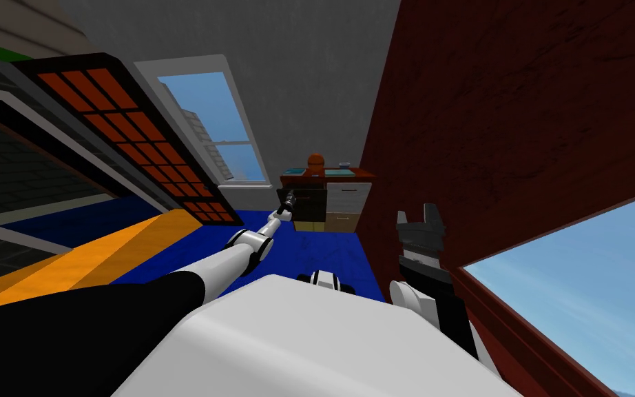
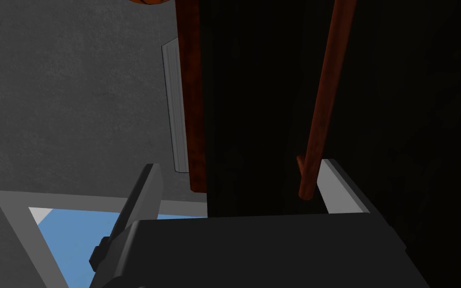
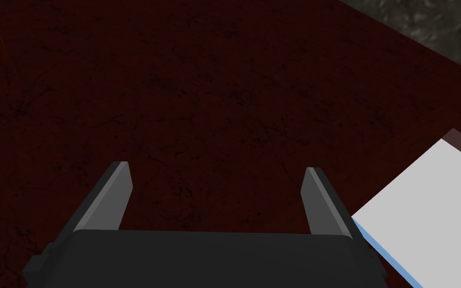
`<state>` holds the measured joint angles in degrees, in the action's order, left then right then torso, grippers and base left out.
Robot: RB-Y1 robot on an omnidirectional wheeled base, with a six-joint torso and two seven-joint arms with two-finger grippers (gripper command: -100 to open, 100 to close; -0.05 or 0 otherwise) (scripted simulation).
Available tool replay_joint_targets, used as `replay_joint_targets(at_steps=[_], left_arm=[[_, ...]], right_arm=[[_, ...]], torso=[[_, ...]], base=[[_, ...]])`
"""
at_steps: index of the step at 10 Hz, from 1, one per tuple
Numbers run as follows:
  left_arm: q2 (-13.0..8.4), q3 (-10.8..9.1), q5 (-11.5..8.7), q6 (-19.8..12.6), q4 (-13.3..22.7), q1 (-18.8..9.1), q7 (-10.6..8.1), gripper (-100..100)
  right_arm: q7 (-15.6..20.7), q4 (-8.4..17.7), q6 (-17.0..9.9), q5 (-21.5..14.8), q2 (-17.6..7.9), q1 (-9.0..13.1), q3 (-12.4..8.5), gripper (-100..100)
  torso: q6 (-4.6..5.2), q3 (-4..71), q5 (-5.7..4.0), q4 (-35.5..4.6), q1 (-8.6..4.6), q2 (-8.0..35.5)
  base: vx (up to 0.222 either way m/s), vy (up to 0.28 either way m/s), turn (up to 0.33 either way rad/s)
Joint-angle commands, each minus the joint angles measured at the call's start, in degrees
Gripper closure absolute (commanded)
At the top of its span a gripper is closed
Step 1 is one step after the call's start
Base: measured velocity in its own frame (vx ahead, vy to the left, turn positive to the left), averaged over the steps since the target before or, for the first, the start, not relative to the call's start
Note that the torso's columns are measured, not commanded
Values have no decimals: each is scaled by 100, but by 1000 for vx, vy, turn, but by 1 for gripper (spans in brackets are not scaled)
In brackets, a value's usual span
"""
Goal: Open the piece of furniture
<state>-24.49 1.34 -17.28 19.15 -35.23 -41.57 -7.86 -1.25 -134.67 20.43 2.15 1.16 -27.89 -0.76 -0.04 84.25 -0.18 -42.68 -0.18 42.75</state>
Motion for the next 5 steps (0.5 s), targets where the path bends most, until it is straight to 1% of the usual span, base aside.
replay_joint_targets(at_steps=[1,5], left_arm=[[7,3,0,-14,9,17,2,0],[22,12,2,-41,37,51,3,0]], right_arm=[[0,0,0,0,0,0,0,0],[0,0,0,0,0,0,0,0]], torso=[[2,8,4,8,4,-11],[3,25,13,29,13,-36]], base=[[0,0,0],[0,0,0]])
